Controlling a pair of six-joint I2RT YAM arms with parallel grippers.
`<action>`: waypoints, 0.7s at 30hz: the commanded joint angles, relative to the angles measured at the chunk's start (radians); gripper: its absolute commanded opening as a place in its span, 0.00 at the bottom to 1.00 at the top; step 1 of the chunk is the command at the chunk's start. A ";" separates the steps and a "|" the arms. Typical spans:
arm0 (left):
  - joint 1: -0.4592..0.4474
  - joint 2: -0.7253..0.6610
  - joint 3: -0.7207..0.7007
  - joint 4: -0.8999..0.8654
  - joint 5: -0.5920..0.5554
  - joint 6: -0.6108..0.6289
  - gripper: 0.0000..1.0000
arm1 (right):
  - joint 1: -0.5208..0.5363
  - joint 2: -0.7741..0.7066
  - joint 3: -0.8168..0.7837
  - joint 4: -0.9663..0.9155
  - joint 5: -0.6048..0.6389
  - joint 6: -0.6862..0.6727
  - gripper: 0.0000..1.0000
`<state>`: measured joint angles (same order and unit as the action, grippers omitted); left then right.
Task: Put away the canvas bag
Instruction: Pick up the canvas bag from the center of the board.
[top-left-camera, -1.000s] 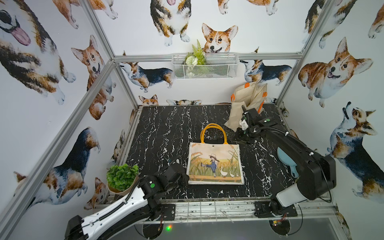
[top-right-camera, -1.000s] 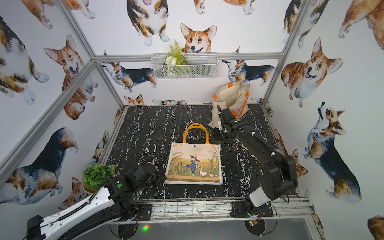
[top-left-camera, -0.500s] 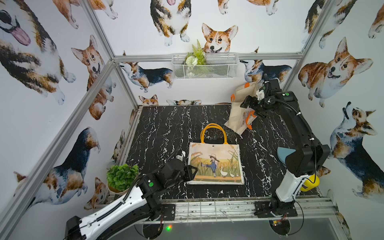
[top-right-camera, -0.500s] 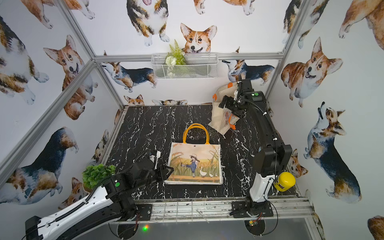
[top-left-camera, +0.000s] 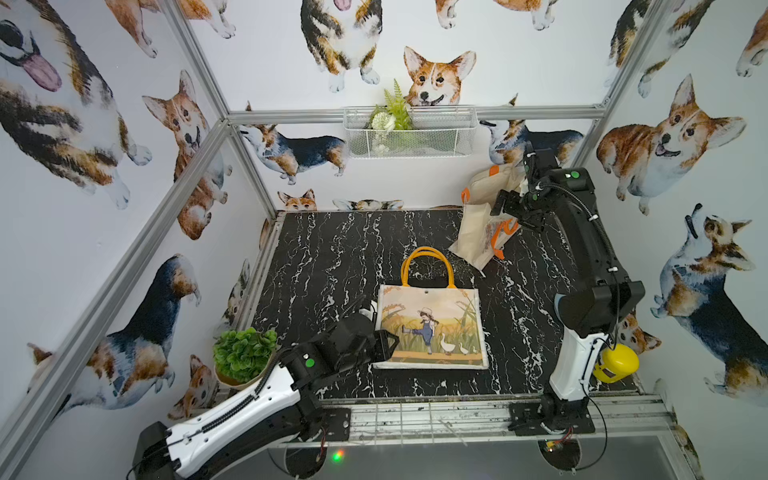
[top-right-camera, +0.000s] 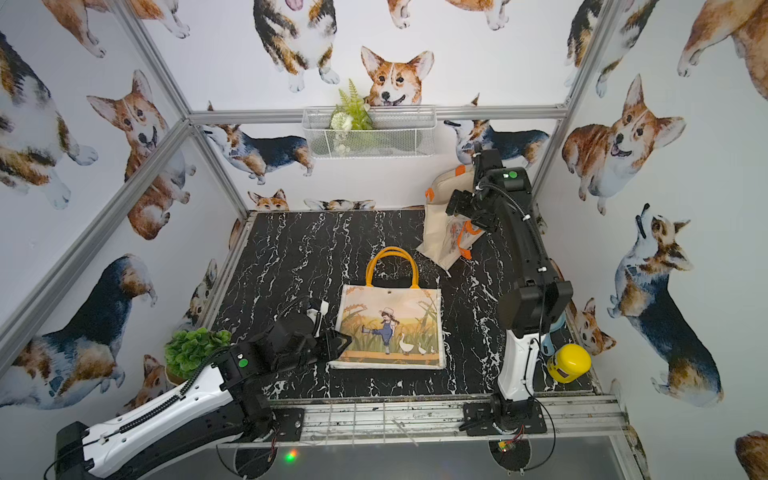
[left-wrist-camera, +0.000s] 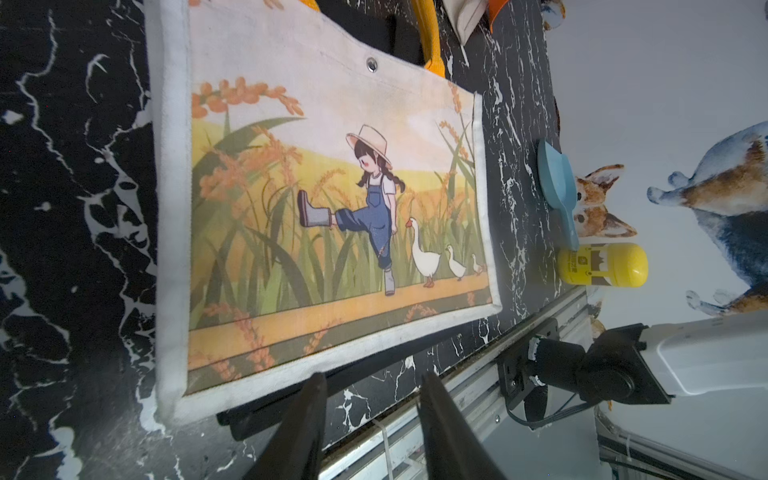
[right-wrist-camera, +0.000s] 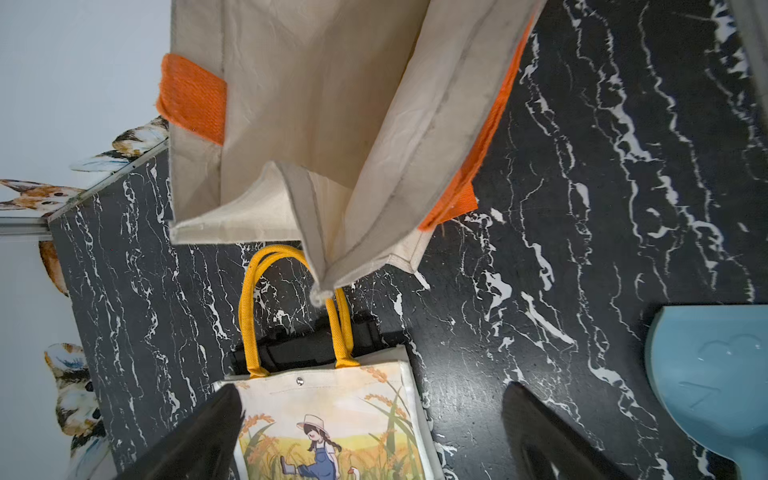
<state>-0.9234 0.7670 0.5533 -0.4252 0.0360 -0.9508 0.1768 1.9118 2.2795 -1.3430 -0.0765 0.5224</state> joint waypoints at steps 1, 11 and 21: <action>0.001 0.050 0.030 0.032 0.039 0.037 0.40 | -0.005 -0.062 -0.038 -0.006 0.054 -0.054 1.00; 0.003 0.092 0.053 0.047 0.028 0.032 0.39 | -0.028 -0.004 -0.062 0.114 -0.262 -0.015 1.00; 0.003 0.107 0.084 0.036 0.020 0.032 0.39 | -0.030 0.197 0.179 -0.057 -0.177 0.049 0.93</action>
<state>-0.9222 0.8749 0.6220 -0.3962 0.0723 -0.9268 0.1486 2.0640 2.4016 -1.3067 -0.2745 0.5331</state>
